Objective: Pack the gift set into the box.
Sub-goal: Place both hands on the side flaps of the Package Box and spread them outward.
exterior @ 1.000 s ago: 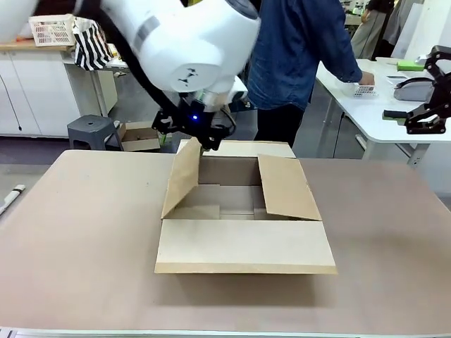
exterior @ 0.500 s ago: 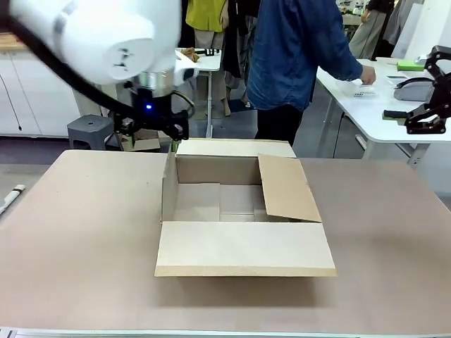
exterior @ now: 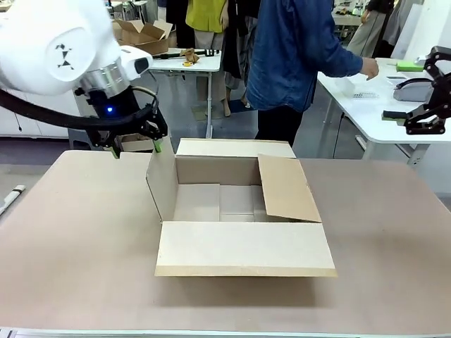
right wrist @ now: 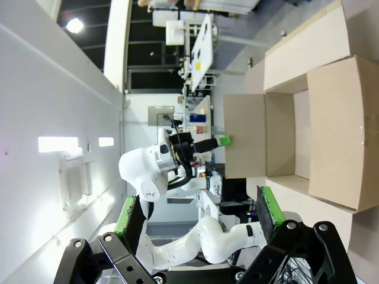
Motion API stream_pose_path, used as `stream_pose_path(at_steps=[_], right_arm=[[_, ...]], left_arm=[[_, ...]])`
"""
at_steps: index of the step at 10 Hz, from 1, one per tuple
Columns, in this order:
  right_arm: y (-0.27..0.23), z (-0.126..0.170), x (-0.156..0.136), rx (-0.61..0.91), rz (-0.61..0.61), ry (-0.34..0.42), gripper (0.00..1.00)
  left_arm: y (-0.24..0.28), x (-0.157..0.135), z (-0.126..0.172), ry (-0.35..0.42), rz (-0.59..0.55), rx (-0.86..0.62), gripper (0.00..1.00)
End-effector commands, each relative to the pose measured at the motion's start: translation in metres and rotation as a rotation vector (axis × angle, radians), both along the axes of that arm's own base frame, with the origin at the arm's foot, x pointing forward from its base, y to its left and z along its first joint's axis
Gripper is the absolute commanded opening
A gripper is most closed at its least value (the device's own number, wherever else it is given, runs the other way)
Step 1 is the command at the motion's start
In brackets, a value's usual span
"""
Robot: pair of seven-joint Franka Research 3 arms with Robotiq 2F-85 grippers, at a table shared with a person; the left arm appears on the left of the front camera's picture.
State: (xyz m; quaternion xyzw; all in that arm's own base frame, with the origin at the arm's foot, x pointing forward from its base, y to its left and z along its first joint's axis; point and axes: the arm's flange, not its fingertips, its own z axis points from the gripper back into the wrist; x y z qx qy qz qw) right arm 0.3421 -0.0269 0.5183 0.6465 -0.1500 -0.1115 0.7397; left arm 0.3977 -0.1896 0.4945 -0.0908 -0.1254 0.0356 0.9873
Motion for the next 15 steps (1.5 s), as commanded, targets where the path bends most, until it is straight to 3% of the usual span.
stream_pose_path(at_steps=[1,4,8,15], right_arm=[[0.003,0.003,0.001,0.028,-0.008,0.007,1.0],[0.003,0.003,0.001,0.028,-0.008,0.007,1.0],[0.003,0.003,0.001,0.028,-0.008,0.007,1.0],[0.003,0.003,0.001,0.028,-0.008,0.007,1.0]], left_arm=[[0.023,-0.001,-0.011,0.001,-0.023,-0.09,1.0],[0.057,-0.002,-0.019,0.01,-0.044,-0.236,1.0],[0.097,0.006,-0.052,0.055,-0.089,-0.44,1.0],[0.111,0.004,-0.097,0.119,-0.152,-0.554,1.0]])
